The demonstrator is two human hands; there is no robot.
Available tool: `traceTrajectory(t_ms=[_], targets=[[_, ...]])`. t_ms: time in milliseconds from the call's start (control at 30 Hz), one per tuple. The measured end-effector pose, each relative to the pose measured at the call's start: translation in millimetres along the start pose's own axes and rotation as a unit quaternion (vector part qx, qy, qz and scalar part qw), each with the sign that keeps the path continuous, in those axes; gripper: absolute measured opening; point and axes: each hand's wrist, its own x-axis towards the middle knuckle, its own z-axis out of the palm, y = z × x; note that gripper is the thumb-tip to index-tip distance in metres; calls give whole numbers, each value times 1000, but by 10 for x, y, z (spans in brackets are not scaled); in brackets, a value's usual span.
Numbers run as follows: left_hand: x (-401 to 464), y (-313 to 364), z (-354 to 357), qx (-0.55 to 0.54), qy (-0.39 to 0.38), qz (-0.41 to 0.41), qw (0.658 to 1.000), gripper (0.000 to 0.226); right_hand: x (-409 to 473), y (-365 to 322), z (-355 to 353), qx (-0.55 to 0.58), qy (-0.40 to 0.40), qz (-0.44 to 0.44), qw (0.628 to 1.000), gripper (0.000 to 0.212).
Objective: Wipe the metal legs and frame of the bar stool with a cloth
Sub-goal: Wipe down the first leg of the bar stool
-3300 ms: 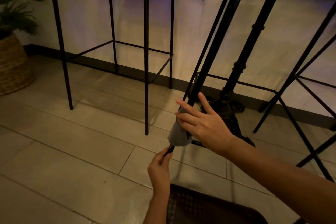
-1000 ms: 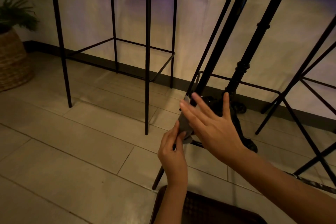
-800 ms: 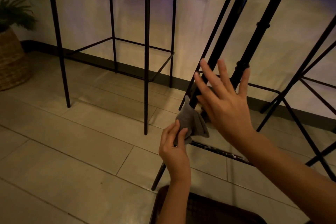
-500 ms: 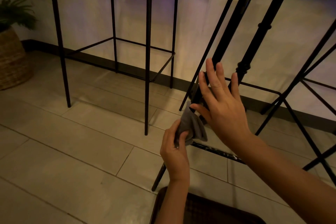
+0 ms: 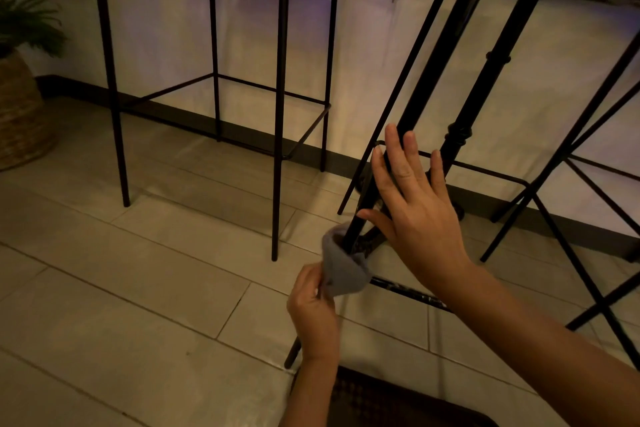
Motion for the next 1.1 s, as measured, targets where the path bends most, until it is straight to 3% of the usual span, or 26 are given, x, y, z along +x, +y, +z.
traceTrajectory(t_ms=[67, 233, 300, 367, 433, 567, 633, 867, 1100], targets=[[11, -127, -104, -17, 6, -74, 997, 28, 7, -6, 4, 2, 2, 3, 1000, 78], [-38, -76, -134, -9, -36, -68, 997, 28, 0, -21, 16, 12, -3, 12, 1000, 78], [-50, 28, -116, 33, -71, -20, 997, 37, 3, -25, 18, 13, -2, 11, 1000, 78], [-50, 27, -127, 151, -106, 86, 979, 57, 5, -25, 17, 16, -2, 11, 1000, 78], [-26, 28, -141, 191, -121, 144, 963, 65, 2, -25, 16, 17, -6, 13, 1000, 78], [28, 127, -162, 109, -171, 112, 973, 55, -1, -33, 9, 17, -11, 15, 1000, 78], [26, 193, -165, 84, -183, 102, 974, 37, -4, -33, 8, 15, -12, 15, 1000, 78], [-43, 178, 14, 60, -75, 92, 991, 32, -5, -30, 16, 6, -7, 9, 1000, 82], [-82, 2, -9, 78, -22, 112, 990, 29, -12, -34, 24, -9, -8, 12, 1000, 81]])
